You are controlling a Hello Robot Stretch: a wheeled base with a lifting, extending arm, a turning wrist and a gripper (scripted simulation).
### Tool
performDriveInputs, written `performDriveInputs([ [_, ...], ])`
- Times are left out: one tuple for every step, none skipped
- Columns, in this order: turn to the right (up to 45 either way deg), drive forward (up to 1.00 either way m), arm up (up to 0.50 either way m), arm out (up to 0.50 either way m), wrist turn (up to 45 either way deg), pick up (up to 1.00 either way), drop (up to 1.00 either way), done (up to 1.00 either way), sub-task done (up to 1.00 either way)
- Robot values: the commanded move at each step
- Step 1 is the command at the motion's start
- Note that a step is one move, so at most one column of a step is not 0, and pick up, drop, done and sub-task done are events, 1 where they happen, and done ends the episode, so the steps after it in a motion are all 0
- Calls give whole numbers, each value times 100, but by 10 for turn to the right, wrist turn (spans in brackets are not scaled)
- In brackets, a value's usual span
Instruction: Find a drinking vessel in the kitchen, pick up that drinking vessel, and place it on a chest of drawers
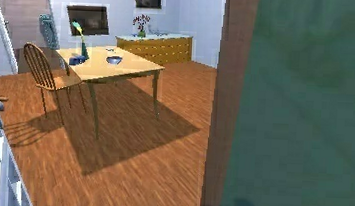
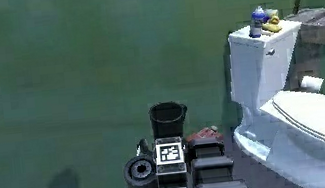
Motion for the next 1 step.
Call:
performDriveInputs([
  [0, 55, 0, 0, 0, 0, 0, 0, 0],
])
